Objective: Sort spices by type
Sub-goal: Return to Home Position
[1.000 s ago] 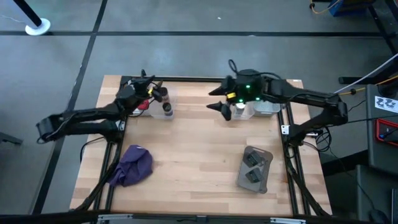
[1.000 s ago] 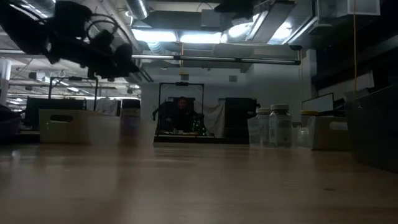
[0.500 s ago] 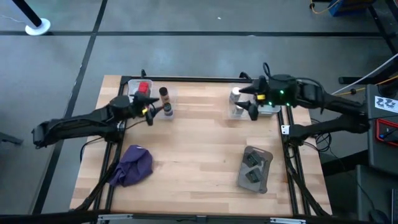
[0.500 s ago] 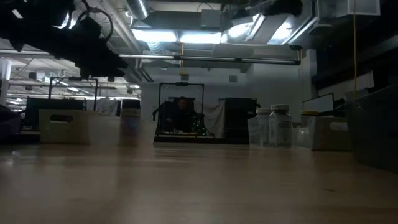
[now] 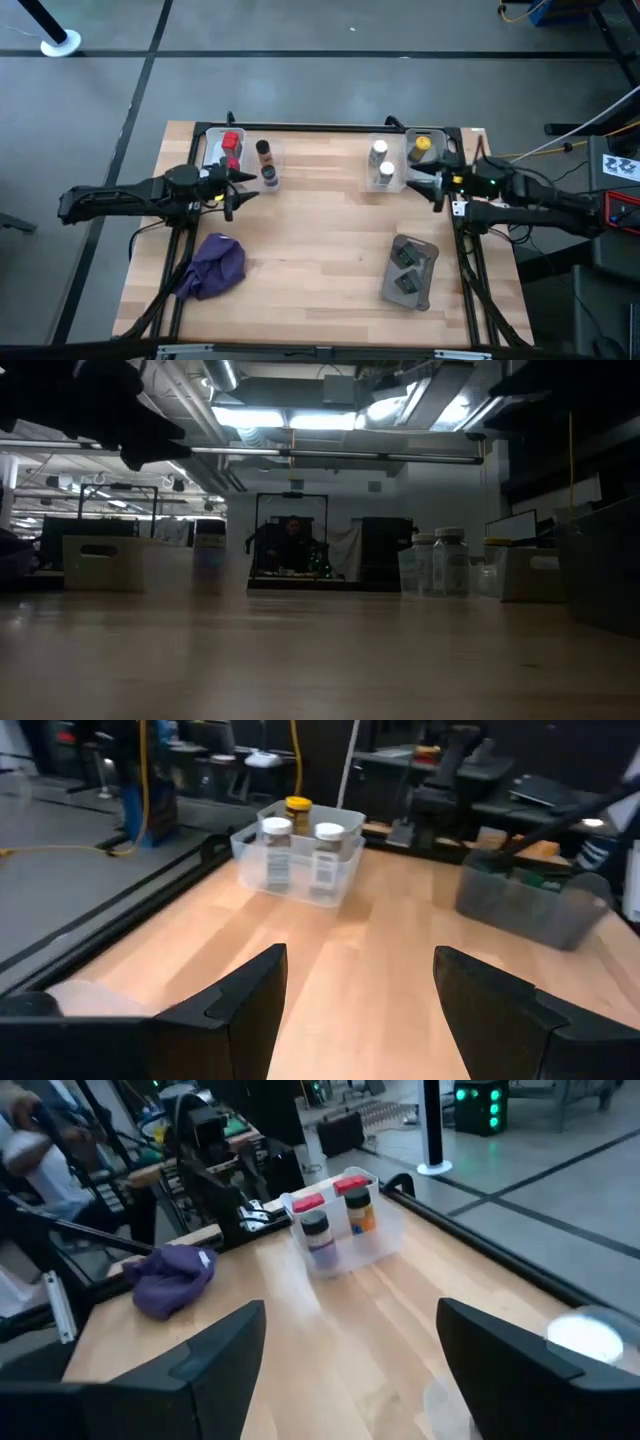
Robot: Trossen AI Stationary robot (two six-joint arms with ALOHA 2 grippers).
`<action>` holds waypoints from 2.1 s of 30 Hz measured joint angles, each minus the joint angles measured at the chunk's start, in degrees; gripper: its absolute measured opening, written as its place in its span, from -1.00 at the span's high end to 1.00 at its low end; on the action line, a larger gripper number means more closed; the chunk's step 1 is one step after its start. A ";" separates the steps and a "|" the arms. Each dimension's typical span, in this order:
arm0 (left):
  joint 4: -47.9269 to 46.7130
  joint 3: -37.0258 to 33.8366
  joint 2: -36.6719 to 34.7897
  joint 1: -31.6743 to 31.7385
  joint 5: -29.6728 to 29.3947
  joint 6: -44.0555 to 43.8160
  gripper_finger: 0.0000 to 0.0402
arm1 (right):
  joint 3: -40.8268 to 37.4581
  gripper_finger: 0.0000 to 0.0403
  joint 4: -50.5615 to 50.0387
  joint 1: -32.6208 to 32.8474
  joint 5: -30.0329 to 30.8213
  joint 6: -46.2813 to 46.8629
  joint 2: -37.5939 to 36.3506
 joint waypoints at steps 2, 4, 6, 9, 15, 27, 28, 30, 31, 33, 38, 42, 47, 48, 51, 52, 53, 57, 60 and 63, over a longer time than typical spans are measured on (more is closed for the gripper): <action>-1.90 0.00 -1.72 -1.12 -0.01 -1.15 -0.17 | -3.34 -0.46 0.30 0.00 -0.46 1.27 -4.97; -1.17 -1.00 -3.34 -2.24 -0.08 -1.59 -0.17 | -6.32 -0.46 0.69 0.00 -0.46 1.89 -9.83; 1.44 -3.37 -5.28 -3.16 -0.71 -1.87 -0.17 | -9.28 -0.46 1.72 0.00 0.20 2.08 -14.22; 7.37 -8.40 -8.15 -4.19 -1.09 -3.06 -0.17 | -13.73 -0.46 4.98 0.00 0.18 2.06 -19.84; 13.62 -14.73 -13.17 -4.70 -1.85 -2.39 -0.17 | -19.95 -0.46 8.65 0.00 -4.12 1.61 -25.65; 13.85 -14.73 -19.89 -4.61 -4.63 4.03 -0.17 | -24.94 -0.46 13.08 0.04 -14.61 -1.79 -25.63; 13.93 -14.75 -20.12 -4.61 -4.64 4.07 -0.17 | -24.95 -0.46 13.20 0.04 -14.97 -1.91 -25.64; 13.84 -14.75 -20.64 -4.61 -4.92 4.05 -0.17 | -24.88 -0.46 13.50 0.04 -15.11 -2.69 -25.67; 13.92 -14.75 -20.69 -4.61 -5.20 3.94 -0.17 | -24.88 -0.46 13.45 0.04 -15.11 -3.24 -25.67; 13.74 -14.75 -20.67 -4.61 -5.49 3.44 -0.17 | -24.88 -0.46 13.30 0.04 -14.64 -4.20 -25.65; 11.32 -14.75 -20.66 -4.61 -6.70 2.49 -0.17 | -25.96 -0.46 13.87 0.02 -7.56 -4.95 -25.67; 8.70 -14.75 -20.67 -4.59 -8.68 -1.16 -0.17 | -28.89 -0.46 13.62 0.00 -1.86 -4.79 -25.65; 7.22 -14.78 -20.47 -4.61 -9.11 -2.05 -0.17 | -30.82 -0.46 14.64 0.00 -1.56 -5.29 -25.62; 7.26 -14.78 -20.20 -4.60 -9.12 -1.92 -0.17 | -30.89 -0.46 14.82 0.02 -1.58 -5.76 -25.64; 7.24 -14.78 -19.62 -4.61 -9.12 -1.01 -0.17 | -30.91 -0.46 14.72 0.00 -1.89 -6.34 -25.48; 7.24 -14.78 -19.57 -4.61 -9.12 -0.57 -0.17 | -30.91 -0.46 14.70 -0.02 -1.87 -6.34 -25.45; 7.23 -14.78 -19.55 -4.61 -9.11 -0.34 -0.17 | -30.93 -0.46 14.66 0.00 -1.87 -6.34 -25.46; 7.23 -14.78 -19.55 -4.61 -9.12 -0.44 -0.17 | -30.95 -0.46 14.47 0.00 -2.00 -6.31 -25.45; 7.23 -14.78 -19.55 -4.60 -9.10 -0.47 -0.17 | -30.96 -0.46 14.37 0.00 -2.00 -6.30 -25.45; 7.23 -14.78 -19.55 -4.61 -9.12 -0.51 -0.17 | -30.96 -0.46 14.31 0.00 -2.00 -6.28 -25.45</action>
